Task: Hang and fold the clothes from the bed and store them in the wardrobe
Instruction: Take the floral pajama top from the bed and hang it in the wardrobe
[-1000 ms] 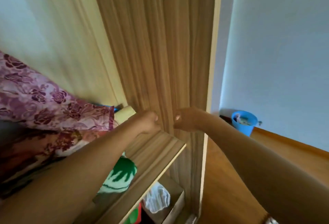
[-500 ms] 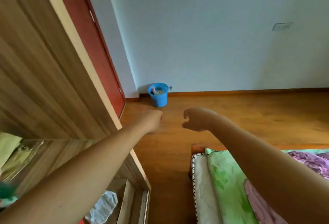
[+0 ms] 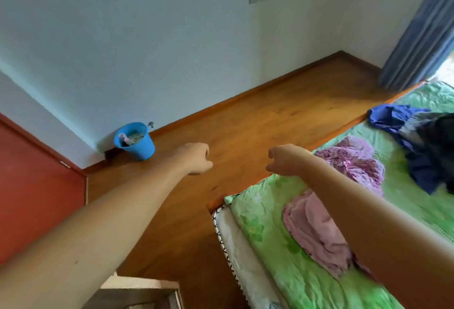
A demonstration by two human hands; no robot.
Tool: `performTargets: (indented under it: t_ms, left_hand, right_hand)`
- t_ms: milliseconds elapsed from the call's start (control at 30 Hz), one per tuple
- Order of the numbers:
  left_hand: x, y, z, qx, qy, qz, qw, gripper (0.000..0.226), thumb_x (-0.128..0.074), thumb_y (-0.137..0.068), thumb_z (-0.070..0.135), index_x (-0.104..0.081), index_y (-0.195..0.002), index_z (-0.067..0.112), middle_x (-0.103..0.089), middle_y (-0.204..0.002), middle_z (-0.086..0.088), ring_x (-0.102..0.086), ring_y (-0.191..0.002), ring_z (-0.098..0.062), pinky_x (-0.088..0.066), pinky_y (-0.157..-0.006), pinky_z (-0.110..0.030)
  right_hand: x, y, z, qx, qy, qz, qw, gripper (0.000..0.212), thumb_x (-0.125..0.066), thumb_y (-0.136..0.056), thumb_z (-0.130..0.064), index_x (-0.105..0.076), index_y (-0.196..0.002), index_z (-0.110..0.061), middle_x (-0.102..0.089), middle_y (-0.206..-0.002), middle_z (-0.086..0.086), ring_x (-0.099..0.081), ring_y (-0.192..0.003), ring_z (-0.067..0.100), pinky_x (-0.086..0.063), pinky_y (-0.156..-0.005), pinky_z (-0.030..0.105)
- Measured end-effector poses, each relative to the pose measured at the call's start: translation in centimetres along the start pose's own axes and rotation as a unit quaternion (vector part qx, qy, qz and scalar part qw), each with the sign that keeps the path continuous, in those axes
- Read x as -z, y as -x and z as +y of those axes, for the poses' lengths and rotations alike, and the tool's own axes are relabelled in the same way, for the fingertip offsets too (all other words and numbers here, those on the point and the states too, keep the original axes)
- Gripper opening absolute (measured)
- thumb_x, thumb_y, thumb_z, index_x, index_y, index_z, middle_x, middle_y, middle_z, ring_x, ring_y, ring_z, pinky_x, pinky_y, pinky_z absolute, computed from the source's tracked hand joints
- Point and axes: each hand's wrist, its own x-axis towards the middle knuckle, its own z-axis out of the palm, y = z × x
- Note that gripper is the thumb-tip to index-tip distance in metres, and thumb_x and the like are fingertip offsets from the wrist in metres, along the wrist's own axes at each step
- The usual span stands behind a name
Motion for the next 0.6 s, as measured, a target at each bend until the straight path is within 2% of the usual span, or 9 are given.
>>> performTargets:
  t_ms: [167, 300, 400, 467, 533, 600]
  left_hand:
    - [-0.6, -5.8, 6.5, -0.109, -0.044, -0.028, 0.993, 0.043, -0.057, -0.090, 0.042, -0.056, -0.130, 0.026, -0.062, -0.122, 0.000, -0.060, -0.102, -0.021, -0.054, -0.086, -0.040]
    - [-1.8, -9.5, 12.1, -0.198, -0.078, -0.067, 0.975, 0.042, -0.058, -0.092, 0.043, -0.056, -0.128, 0.024, -0.062, -0.126, -0.002, -0.059, -0.111, -0.025, -0.053, -0.093, -0.042]
    - [-2.8, -11.6, 15.6, -0.268, -0.105, -0.085, 0.954, 0.038, -0.058, -0.090, 0.040, -0.059, -0.123, 0.023, -0.062, -0.125, -0.002, -0.059, -0.113, -0.025, -0.052, -0.094, -0.041]
    - [-3.6, -12.5, 17.6, -0.313, -0.126, -0.109, 0.935, 0.038, -0.058, -0.089, 0.039, -0.060, -0.122, 0.020, -0.064, -0.124, -0.002, -0.060, -0.112, -0.025, -0.053, -0.094, -0.041]
    - [-4.4, -13.5, 19.7, -0.348, -0.148, -0.126, 0.917, 0.039, -0.059, -0.089, 0.038, -0.059, -0.123, 0.019, -0.064, -0.123, -0.003, -0.060, -0.111, -0.025, -0.053, -0.093, -0.042]
    - [-5.2, -14.1, 21.1, -0.365, -0.161, -0.133, 0.907, 0.040, -0.058, -0.088, 0.038, -0.057, -0.123, 0.019, -0.063, -0.123, -0.003, -0.059, -0.112, -0.026, -0.053, -0.093, -0.043]
  right_hand:
    - [-1.8, 3.1, 7.3, -0.107, -0.037, 0.002, 0.994, 0.036, -0.055, -0.086, -0.034, -0.063, -0.115, -0.013, -0.067, -0.114, 0.012, -0.064, -0.103, 0.033, -0.054, -0.082, 0.036]
    - [-3.6, 6.9, 11.2, -0.217, -0.069, 0.019, 0.974, 0.036, -0.053, -0.086, -0.034, -0.064, -0.114, -0.015, -0.069, -0.110, 0.011, -0.064, -0.095, 0.031, -0.055, -0.078, 0.034]
    - [-5.3, 10.0, 12.6, -0.291, -0.087, 0.032, 0.952, 0.037, -0.056, -0.087, -0.037, -0.064, -0.114, -0.015, -0.069, -0.107, 0.011, -0.058, -0.083, 0.028, -0.045, -0.067, 0.028]
    - [-6.5, 11.7, 12.9, -0.341, -0.100, 0.026, 0.934, 0.032, -0.059, -0.085, -0.041, -0.066, -0.105, -0.017, -0.069, -0.100, 0.009, -0.054, -0.077, 0.025, -0.041, -0.063, 0.028]
    - [-7.5, 13.0, 13.2, -0.382, -0.124, 0.018, 0.916, 0.024, -0.060, -0.083, -0.041, -0.061, -0.087, -0.017, -0.065, -0.084, 0.007, -0.055, -0.073, 0.026, -0.049, -0.063, 0.030]
    - [-8.4, 13.7, 13.2, -0.404, -0.156, 0.018, 0.901, 0.020, -0.058, -0.084, -0.038, -0.055, -0.085, -0.018, -0.064, -0.082, 0.006, -0.058, -0.077, 0.028, -0.054, -0.068, 0.034]
